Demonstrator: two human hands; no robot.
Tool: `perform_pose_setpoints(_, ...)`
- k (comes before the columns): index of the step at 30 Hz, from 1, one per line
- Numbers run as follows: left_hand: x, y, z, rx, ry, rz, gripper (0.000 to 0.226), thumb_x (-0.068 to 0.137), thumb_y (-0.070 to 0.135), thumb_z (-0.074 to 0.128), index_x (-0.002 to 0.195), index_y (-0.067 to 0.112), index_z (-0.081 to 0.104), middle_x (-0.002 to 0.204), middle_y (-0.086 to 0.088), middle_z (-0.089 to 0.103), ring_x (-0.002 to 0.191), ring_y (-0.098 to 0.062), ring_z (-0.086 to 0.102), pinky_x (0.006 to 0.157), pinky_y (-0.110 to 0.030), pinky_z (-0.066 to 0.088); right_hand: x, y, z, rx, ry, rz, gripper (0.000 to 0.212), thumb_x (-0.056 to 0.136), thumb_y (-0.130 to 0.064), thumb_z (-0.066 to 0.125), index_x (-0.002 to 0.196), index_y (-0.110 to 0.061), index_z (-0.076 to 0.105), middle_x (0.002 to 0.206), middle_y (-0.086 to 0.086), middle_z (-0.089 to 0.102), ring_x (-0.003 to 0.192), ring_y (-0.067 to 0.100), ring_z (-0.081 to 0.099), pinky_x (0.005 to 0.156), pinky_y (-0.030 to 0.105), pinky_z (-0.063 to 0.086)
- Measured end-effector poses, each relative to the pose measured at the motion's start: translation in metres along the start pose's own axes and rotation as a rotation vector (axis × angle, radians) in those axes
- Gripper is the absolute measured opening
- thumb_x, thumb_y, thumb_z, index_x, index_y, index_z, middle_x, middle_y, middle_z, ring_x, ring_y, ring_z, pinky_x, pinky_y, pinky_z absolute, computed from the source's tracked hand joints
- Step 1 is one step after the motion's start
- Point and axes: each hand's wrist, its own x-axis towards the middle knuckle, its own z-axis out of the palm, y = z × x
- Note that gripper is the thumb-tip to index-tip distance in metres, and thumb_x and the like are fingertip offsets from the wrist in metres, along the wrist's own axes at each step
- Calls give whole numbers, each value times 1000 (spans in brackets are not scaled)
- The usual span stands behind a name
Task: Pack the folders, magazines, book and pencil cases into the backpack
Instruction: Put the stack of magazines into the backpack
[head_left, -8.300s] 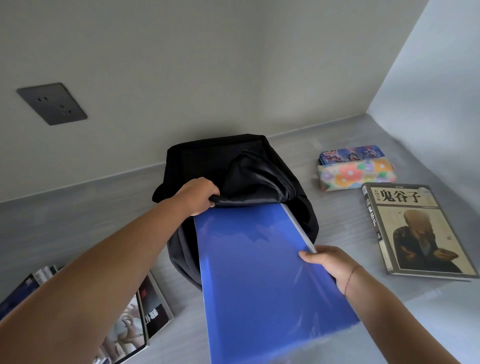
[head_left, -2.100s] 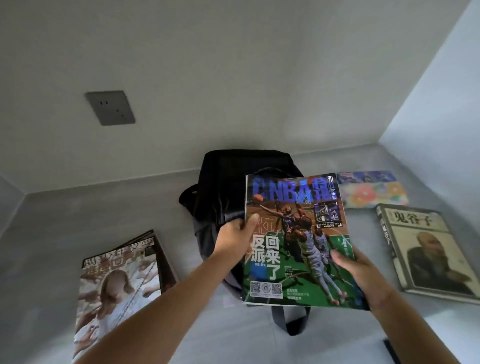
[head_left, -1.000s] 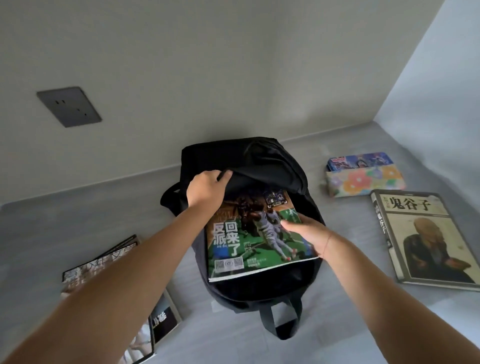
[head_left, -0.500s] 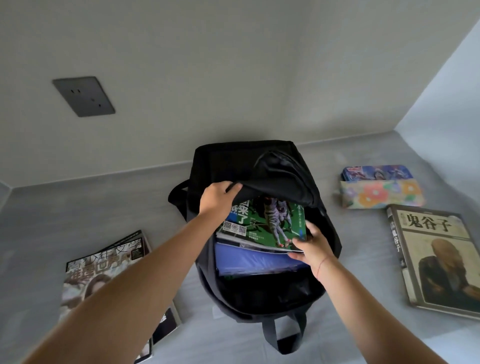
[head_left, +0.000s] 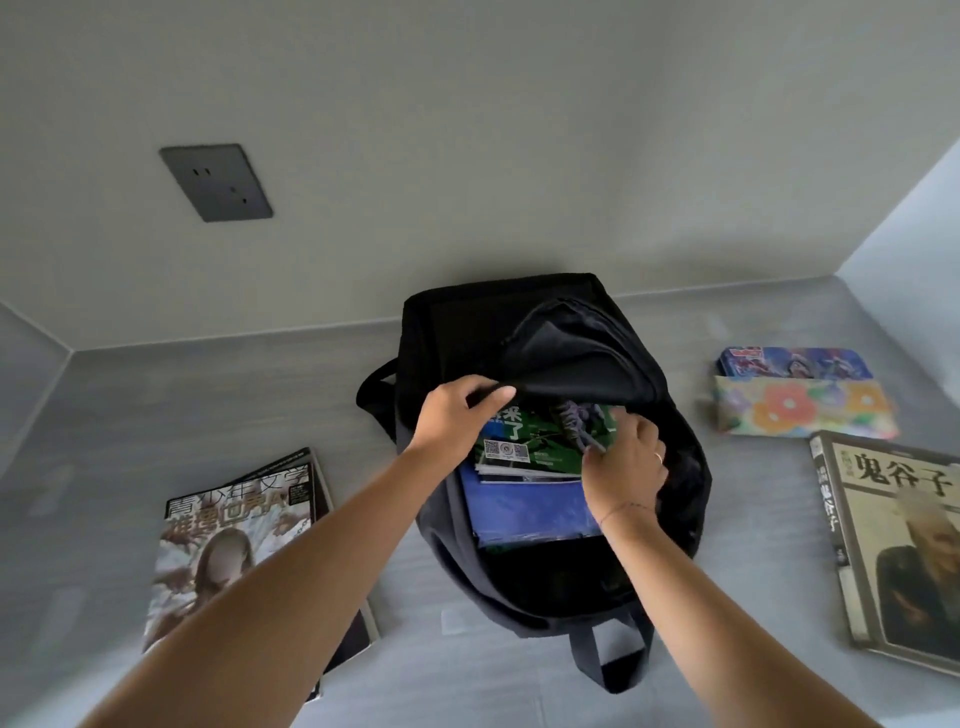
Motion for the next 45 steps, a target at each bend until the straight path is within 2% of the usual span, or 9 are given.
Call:
perform_pose_setpoints(4,-23,-17,-22,-56,148,-22,28,91,40,56,105,19,70,92,17,63,89,2,56,70,4,38,-70,-29,9,239,181,-335,39,76,1,55,110,-18,57,124,2,47,119,22,41,97,38,35)
perform_pose_setpoints(9,-56,-63,-72,-68,346,-165,27,93,37,54,107,18,68,102,-1,71,95,-14,62,76,-21,42,-110,-65,52,461,-216,-611,32,75,-2,47,102,-12,60,103,-5,56,97,10,56,88,27,46)
perform_pose_setpoints(14,-98,-128,-119,-32,520,-333,27,95,34,49,108,17,66,89,-3,67,81,-23,64,63,-26,42,-132,-95,91,341,-357,-833,34,77,-8,52,109,-8,62,113,6,62,107,11,53,99,16,37)
perform_pose_setpoints(17,-128,-167,-140,-15,605,-461,23,96,33,48,105,21,65,69,-5,65,60,-20,60,60,-31,52,-144,-111,120,292,-576,-690,41,80,-10,63,120,-8,56,124,5,53,115,14,51,103,25,38)
perform_pose_setpoints(24,-176,-252,-163,11,728,-971,34,81,32,53,106,13,67,113,-21,63,105,-39,55,89,-43,46,-153,-116,179,145,-762,-155,70,77,-25,72,137,-6,39,135,13,48,121,26,50,104,36,41)
perform_pose_setpoints(28,-179,-235,-156,-216,696,-875,19,88,25,55,86,10,67,85,-17,66,81,-30,60,66,-33,47,-146,-125,186,248,-783,43,70,74,-23,75,133,-6,42,129,9,52,116,27,53,95,34,45)
perform_pose_setpoints(32,-173,-222,-149,-443,652,-942,11,82,24,62,83,19,71,74,-7,64,77,-31,63,66,-44,59,-138,-129,185,343,-815,93,30,70,-10,76,97,-5,64,84,6,67,76,19,62,64,26,49)
perform_pose_setpoints(38,-170,-228,-153,-732,550,-975,26,75,20,74,98,9,69,89,-10,67,78,-27,64,59,-37,54,-139,-133,196,328,-943,112,33,78,-6,70,106,-10,53,101,10,63,97,26,60,88,35,48)
perform_pose_setpoints(45,-179,-200,-167,-658,573,-560,17,79,2,71,75,10,57,80,-7,66,66,-14,68,64,-25,54,-132,-149,166,587,-1008,-61,30,78,6,64,101,-12,56,107,12,66,93,20,62,86,29,51)
